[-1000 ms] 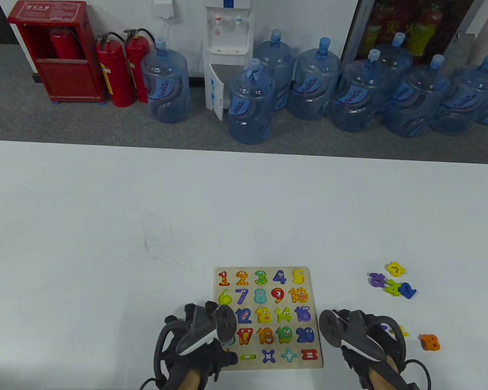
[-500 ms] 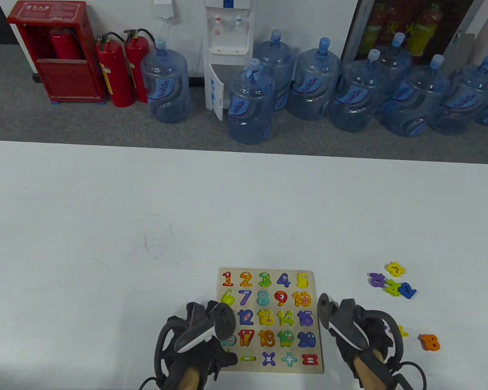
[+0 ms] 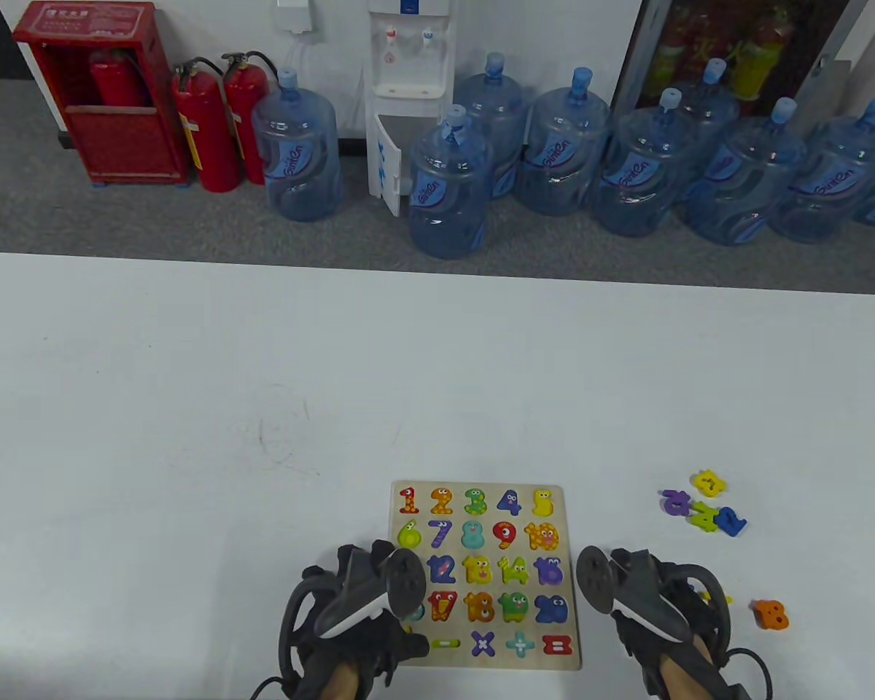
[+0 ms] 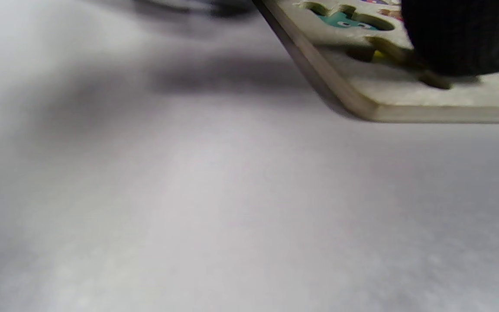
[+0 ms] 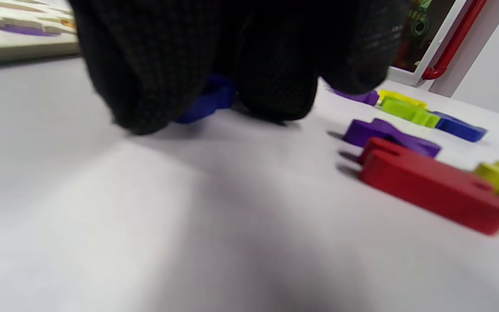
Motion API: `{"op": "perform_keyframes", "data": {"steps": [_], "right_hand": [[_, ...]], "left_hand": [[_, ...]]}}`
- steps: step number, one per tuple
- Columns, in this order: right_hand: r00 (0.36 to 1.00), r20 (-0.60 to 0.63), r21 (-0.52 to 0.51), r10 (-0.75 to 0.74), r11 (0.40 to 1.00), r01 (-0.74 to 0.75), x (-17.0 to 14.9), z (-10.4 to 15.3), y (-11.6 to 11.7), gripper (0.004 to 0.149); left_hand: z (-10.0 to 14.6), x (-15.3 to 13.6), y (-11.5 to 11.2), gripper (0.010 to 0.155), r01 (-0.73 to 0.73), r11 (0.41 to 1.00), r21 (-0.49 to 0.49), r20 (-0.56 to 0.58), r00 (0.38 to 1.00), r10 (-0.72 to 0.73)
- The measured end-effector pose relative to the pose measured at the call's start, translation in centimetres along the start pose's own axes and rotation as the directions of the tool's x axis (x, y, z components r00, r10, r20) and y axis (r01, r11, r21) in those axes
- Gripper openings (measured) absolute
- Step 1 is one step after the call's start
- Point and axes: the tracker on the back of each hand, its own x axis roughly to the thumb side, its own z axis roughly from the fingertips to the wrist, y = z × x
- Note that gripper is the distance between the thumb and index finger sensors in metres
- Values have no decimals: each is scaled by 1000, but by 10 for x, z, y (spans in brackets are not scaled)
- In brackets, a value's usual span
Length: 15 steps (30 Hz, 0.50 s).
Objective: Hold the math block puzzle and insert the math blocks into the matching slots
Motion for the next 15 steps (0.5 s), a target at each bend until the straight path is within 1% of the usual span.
{"op": "perform_keyframes", "data": {"steps": [7, 10, 12, 15], "right_hand": [[1000, -11, -17, -5, 1000, 5, 2, 1, -1, 63], [999, -35, -56, 38, 998, -40, 8, 2, -2, 68], [998, -36, -29, 53, 998, -54, 9, 3, -6, 67], [997, -33, -88, -68, 994, 65, 3, 8, -14, 62]], "left_hand": [[1, -1, 0, 97, -10, 1000, 6, -2, 1000, 10], [4, -1, 1, 97, -16, 1000, 20, 14, 1000, 16], [4, -1, 1, 97, -22, 1000, 20, 18, 1000, 22], [3, -3, 1, 97, -20, 1000, -1, 11, 1000, 20]]}}
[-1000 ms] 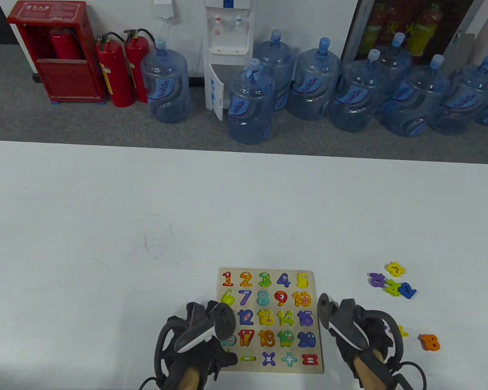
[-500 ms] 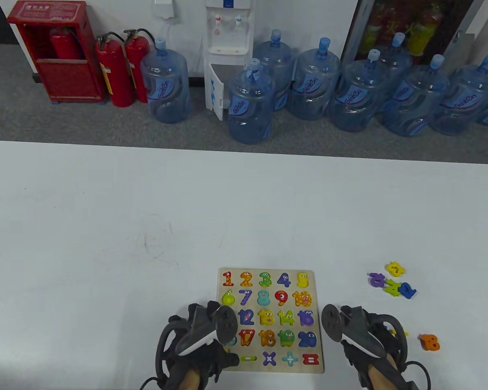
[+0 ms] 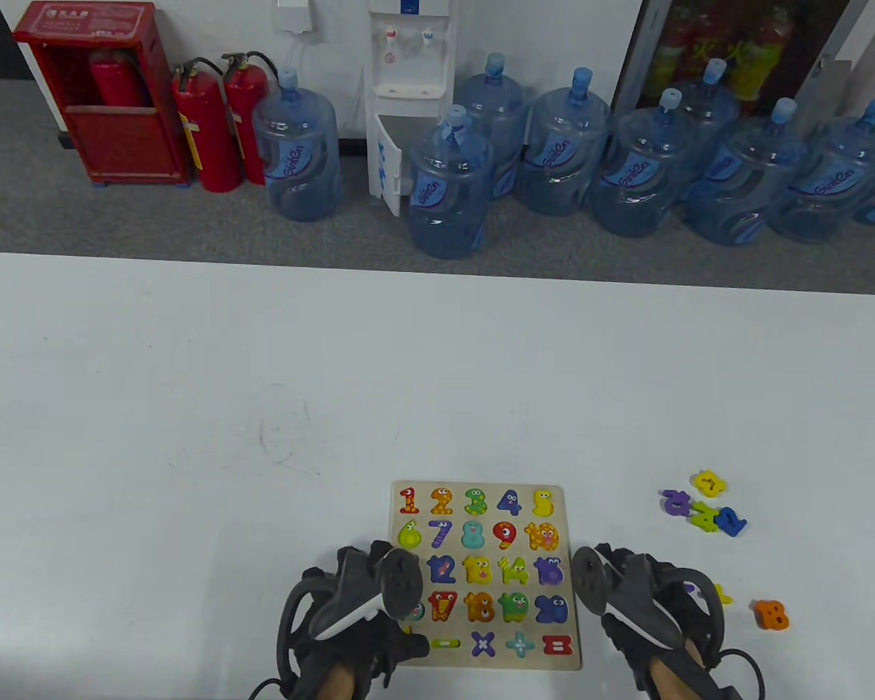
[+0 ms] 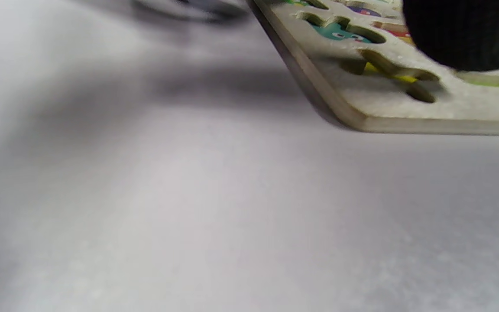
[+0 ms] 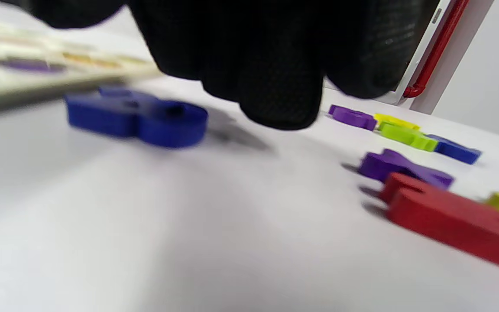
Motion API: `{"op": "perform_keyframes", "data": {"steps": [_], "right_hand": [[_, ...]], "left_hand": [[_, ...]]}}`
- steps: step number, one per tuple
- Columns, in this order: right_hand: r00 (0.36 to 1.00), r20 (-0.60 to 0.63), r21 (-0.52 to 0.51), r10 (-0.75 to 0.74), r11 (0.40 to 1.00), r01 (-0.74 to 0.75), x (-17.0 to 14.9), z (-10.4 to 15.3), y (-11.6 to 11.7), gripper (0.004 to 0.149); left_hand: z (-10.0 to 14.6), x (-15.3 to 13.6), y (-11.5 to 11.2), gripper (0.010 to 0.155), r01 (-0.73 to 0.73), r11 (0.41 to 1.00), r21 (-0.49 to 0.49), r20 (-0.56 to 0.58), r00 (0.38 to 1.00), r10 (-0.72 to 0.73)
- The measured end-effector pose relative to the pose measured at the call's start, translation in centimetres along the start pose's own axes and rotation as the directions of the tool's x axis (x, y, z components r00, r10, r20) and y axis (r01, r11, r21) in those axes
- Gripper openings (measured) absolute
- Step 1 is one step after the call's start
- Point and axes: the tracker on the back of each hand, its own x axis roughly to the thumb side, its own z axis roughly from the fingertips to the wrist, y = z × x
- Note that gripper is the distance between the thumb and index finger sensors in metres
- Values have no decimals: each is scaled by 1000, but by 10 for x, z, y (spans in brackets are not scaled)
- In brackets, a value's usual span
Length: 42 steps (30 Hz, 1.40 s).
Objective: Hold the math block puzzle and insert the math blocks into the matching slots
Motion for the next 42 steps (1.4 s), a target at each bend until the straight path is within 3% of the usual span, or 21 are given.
{"op": "perform_keyframes", "data": {"steps": [4, 7, 9, 12, 25, 31, 42], "right_hand": [[994, 105, 69, -40, 997, 33, -1, 4, 3, 65], [995, 103, 95, 18, 995, -28, 1, 2, 8, 74], [995, 97, 115, -15, 993, 4, 0, -2, 12, 70], [995, 83, 41, -53, 998, 49, -3, -4, 12, 64], [995, 95, 9, -19, 1000, 18, 3, -1, 9, 63], [981, 184, -43, -62, 997, 71, 19, 10, -5, 63], [955, 294, -57, -34, 997, 53, 47, 19, -7, 62]], "left_hand": [[1, 0, 0, 96, 0, 1000, 1, -5, 1000, 0], [1, 0, 0, 97, 1, 1000, 2, -3, 1000, -1], [2, 0, -2, 101, 0, 1000, -16, 3, 1000, 0], [2, -1, -2, 105, 11, 1000, -13, -16, 1000, -11], [3, -3, -4, 104, -5, 1000, -29, -26, 1000, 4], [3, -3, -4, 103, -6, 1000, -30, -27, 1000, 5], [3, -3, -4, 104, -10, 999, -34, -29, 1000, 9]]}}
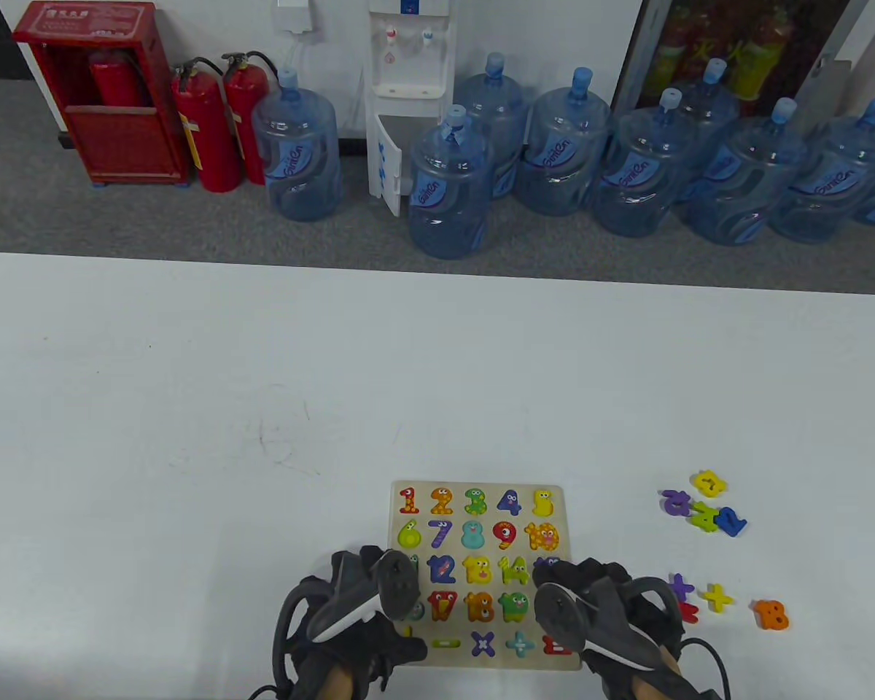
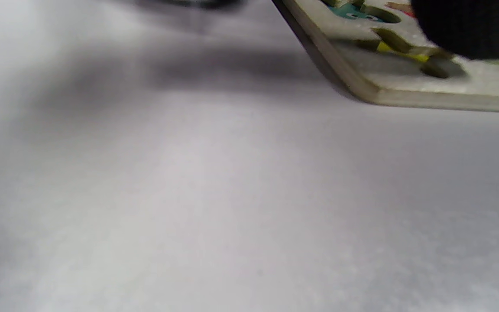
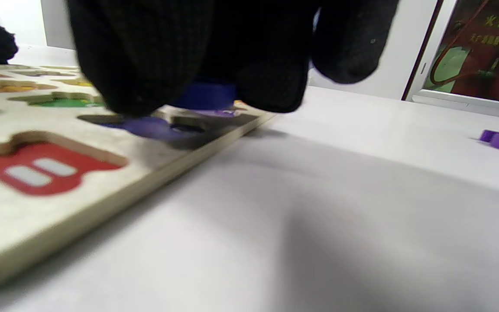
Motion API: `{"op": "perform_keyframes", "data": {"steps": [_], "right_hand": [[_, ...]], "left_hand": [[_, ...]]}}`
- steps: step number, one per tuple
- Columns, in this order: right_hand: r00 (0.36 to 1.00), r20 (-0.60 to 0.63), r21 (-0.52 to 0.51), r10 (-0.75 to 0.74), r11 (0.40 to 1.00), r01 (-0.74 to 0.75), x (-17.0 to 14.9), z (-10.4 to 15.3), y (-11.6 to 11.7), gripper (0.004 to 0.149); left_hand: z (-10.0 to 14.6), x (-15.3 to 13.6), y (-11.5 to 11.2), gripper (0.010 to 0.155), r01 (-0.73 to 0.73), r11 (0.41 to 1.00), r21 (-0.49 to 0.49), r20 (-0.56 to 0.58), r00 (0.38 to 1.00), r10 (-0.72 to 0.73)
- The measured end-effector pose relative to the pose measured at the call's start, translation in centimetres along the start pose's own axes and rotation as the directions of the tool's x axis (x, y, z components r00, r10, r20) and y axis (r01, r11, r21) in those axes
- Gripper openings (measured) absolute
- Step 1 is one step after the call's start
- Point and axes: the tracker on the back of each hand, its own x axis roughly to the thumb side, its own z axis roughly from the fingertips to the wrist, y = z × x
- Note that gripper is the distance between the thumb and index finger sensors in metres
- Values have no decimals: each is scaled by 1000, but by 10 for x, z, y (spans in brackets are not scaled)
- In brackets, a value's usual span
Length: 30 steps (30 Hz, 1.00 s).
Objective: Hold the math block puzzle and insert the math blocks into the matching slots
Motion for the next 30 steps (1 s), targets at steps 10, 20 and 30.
{"op": "perform_keyframes", "data": {"steps": [10, 20, 30], "right_hand": [[999, 34, 15, 22, 1000, -22, 10, -1, 4, 62], [999, 25, 19, 21, 1000, -22, 5, -1, 4, 60], [986, -153, -45, -60, 998, 53, -54, 4, -7, 57]], "left_hand": [[0, 0, 0, 104, -1, 1000, -5, 0, 1000, 1], [0, 0, 0, 103, 0, 1000, -5, 2, 1000, 0], [2, -2, 2, 102, -7, 999, 33, 9, 1000, 7]]}}
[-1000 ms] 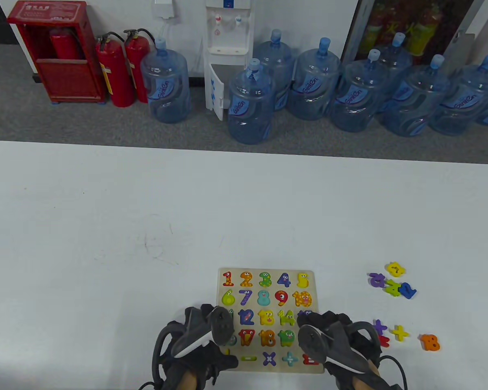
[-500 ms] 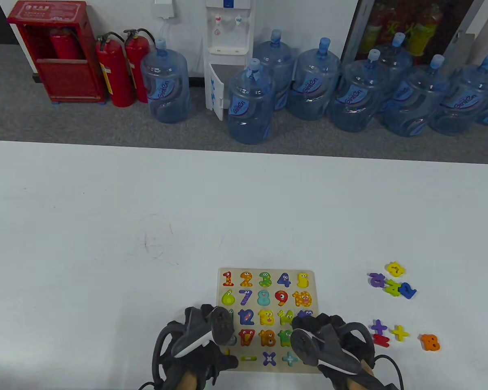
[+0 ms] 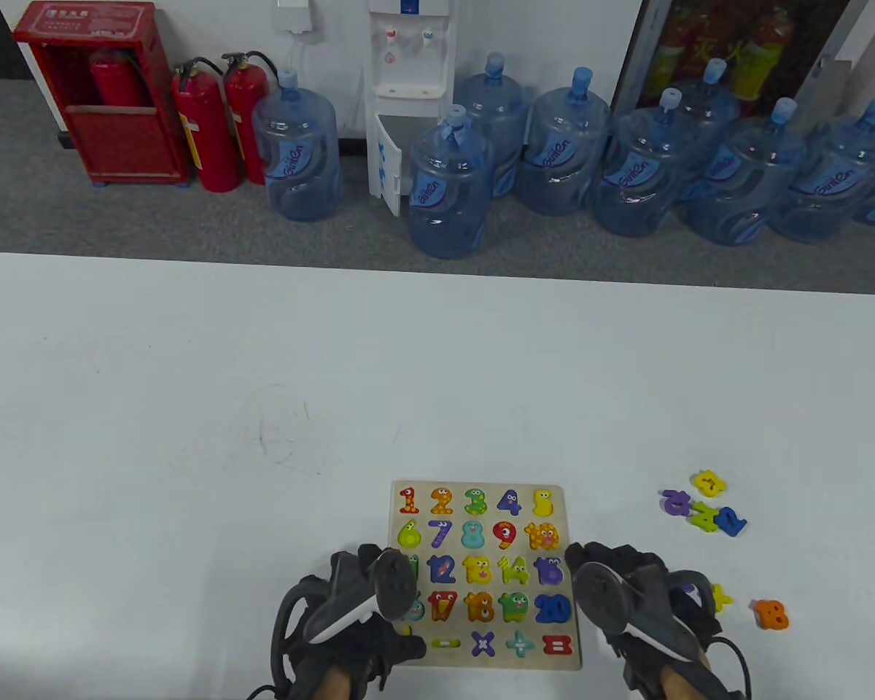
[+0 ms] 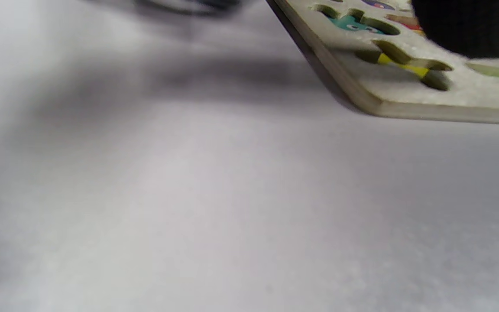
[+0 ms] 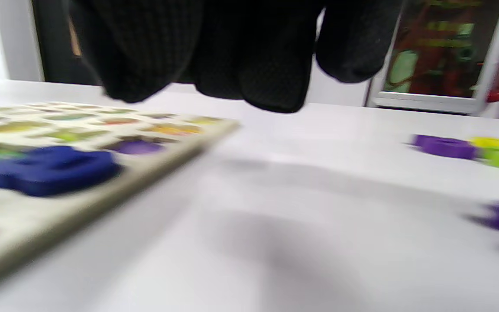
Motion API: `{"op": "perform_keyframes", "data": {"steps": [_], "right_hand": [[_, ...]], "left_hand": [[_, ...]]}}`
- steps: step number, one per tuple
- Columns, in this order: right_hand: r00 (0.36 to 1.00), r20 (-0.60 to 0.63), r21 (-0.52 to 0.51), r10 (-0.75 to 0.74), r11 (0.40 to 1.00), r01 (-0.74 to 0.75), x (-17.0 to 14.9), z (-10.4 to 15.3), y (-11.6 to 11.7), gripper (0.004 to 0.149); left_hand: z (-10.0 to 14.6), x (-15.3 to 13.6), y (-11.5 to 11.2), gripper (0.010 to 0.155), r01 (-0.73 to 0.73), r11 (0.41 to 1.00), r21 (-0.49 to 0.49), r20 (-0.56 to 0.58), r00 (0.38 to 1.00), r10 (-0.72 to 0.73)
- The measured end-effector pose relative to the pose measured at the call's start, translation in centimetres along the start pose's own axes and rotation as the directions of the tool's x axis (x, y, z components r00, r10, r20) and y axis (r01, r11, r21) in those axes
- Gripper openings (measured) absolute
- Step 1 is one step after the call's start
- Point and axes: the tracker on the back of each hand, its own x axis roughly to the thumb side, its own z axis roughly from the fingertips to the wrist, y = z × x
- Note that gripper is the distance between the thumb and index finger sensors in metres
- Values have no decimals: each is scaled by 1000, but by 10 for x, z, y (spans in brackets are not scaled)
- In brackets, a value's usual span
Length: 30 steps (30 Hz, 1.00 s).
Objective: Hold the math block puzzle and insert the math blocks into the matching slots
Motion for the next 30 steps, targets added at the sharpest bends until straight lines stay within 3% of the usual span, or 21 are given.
{"op": "perform_keyframes", "data": {"steps": [4, 8, 12, 16, 19, 30], "right_hand": [[981, -166, 44, 97, 995, -91, -39, -2, 7, 59], [948, -307, 145, 77, 989, -33, -62, 0, 11, 61], [930, -364, 163, 45, 987, 16, -71, 1, 12, 62], [883, -449, 206, 134, 978, -43, -74, -1, 17, 69], [864, -466, 233, 189, 969, -86, -74, -3, 21, 72], [878, -429, 191, 214, 971, -143, -68, -8, 25, 60]], "left_hand": [[2, -3, 2, 102, -16, 1000, 17, 8, 1000, 16], [2, -5, 1, 101, -22, 1000, 16, 4, 1000, 22], [2, -4, 1, 101, -20, 1000, 14, 4, 1000, 20], [3, -5, 1, 100, -21, 1000, 11, 3, 1000, 21], [3, -4, 1, 101, -23, 1000, 11, 5, 1000, 23], [3, -4, 1, 101, -29, 1000, 4, 2, 1000, 29]]}}
